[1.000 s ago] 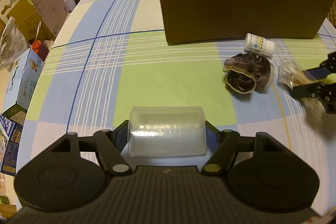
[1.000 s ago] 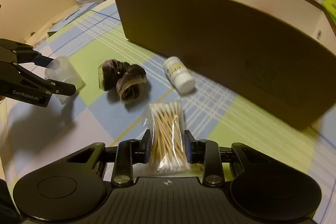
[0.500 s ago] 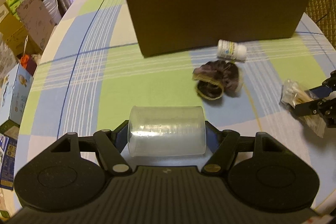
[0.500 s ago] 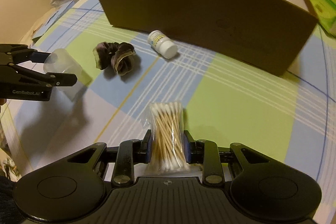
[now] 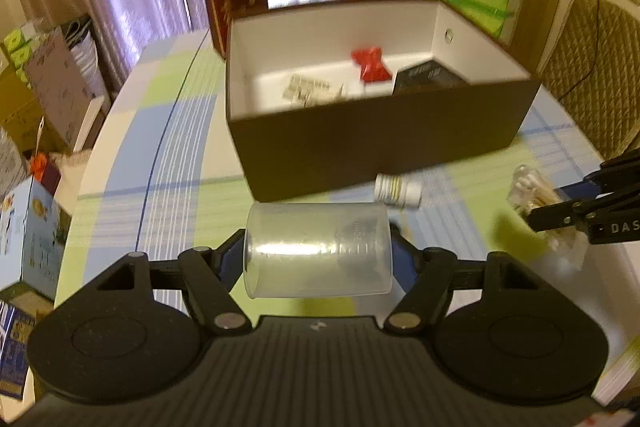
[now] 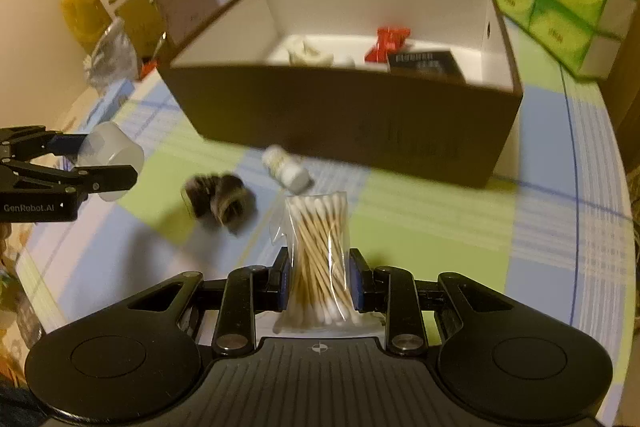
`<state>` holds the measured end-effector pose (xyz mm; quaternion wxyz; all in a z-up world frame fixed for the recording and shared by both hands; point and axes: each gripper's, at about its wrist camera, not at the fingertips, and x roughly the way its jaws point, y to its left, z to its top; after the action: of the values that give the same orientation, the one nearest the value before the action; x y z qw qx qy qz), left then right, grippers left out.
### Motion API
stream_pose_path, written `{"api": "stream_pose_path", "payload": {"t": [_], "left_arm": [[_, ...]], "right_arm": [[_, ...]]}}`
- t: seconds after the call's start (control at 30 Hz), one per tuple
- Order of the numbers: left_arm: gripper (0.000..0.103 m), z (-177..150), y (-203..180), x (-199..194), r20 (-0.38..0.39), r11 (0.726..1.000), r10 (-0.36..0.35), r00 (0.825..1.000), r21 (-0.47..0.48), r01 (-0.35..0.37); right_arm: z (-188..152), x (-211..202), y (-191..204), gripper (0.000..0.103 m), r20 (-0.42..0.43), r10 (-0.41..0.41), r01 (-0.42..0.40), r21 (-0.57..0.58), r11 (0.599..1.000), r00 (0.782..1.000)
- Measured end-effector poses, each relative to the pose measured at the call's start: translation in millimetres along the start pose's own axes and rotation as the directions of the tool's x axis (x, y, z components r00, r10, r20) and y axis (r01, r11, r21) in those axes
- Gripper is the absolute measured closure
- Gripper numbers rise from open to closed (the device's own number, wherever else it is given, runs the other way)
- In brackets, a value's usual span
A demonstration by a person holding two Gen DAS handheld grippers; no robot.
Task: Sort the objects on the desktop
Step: 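Carry the clear cup and cotton swab bag into the open box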
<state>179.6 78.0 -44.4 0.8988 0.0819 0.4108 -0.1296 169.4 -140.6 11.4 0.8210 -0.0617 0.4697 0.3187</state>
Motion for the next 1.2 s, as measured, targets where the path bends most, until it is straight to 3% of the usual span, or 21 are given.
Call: {"api": "stream_pose_path", "payload": {"t": [0.33, 0.67, 0.93, 1.2], "left_arm": [[0.034, 47, 1, -6, 0.091, 0.999, -0.03, 0.995, 0.038, 0.026], [0.034, 107, 7, 19, 0.133, 0.997, -0.058, 0.989, 0.063, 0.05], [0.034, 143, 8, 59, 0.106, 0.993, -0.082, 0.991, 0.091, 0.072], [0.034, 157, 12, 108, 0.022, 0.986, -0.084, 0.996, 0.147, 0.079]], "right_arm": [[45, -14, 4, 0.077, 0.087, 0.041, -0.04, -0.005, 0.999, 0.995], [106, -9, -7, 0.077, 0.163, 0.042, -0.039, -0.022, 0.999, 0.986], [145, 23, -26, 0.077, 0.147, 0.041, -0.045, 0.025, 0.999, 0.988], [164, 62, -45, 0.077, 0.09, 0.028, -0.036, 0.081, 0.996, 0.996]]}}
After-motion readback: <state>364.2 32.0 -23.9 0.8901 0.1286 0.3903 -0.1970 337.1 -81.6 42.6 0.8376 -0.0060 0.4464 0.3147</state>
